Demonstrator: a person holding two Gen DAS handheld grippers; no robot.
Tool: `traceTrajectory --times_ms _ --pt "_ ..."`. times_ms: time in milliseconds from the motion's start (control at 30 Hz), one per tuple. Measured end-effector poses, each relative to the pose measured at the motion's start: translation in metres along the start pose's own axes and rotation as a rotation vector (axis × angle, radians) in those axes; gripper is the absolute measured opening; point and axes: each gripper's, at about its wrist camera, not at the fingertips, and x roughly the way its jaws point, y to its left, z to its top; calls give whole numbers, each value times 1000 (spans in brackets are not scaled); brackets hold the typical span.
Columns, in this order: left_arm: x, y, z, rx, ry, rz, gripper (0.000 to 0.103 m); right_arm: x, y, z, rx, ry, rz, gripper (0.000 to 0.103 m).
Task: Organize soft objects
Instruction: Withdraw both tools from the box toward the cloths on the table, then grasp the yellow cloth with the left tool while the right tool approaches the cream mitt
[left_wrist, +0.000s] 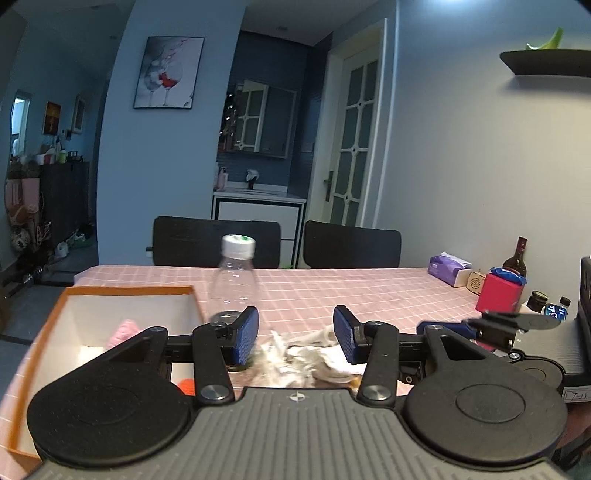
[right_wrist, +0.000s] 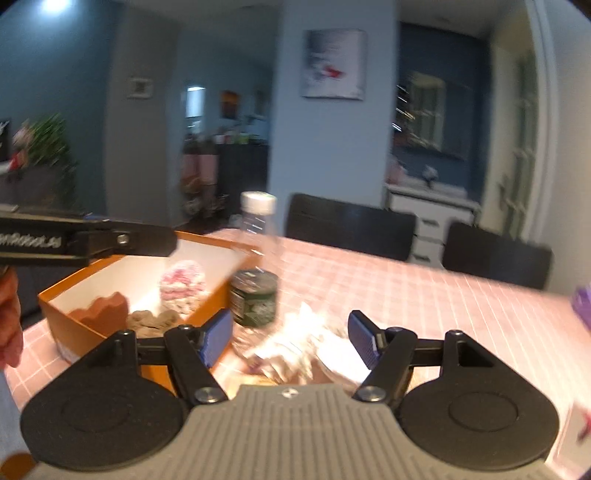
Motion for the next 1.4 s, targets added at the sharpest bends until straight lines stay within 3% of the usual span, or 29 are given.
traceTrajectory --times_ms 167,233,300,533,633,700,767,933,1100,1300,1400 --pt "15 -27 -22 2 26 11 54 -1 -31 -25 101 19 -79 69" --pt "21 -36 -37 3 69 0 54 -1 -37 -36 128 39 -99 74" --pt "26 -40 -52 0 112 -2 54 0 -46 -49 149 51 -116 86" --pt "58 -47 -99 -2 223 85 54 22 -66 -88 170 123 -117 86" --pt "68 -41 -104 6 237 159 59 34 -71 -95 170 145 -107 86" --pt "78 -40 -105 26 264 157 63 39 -72 -96 161 155 -107 86" --pt "88 -43 -107 43 289 172 74 46 -74 -96 162 163 -101 86" --pt "116 -53 -115 91 314 257 85 62 -84 -92 165 173 -100 86" --pt "136 -52 -123 109 375 313 85 73 -96 -88 178 174 -97 86" --pt "138 -41 -126 33 401 300 84 84 -96 -75 183 145 -67 86" --pt "133 -36 -125 8 393 302 63 89 -92 -68 183 134 -35 86"
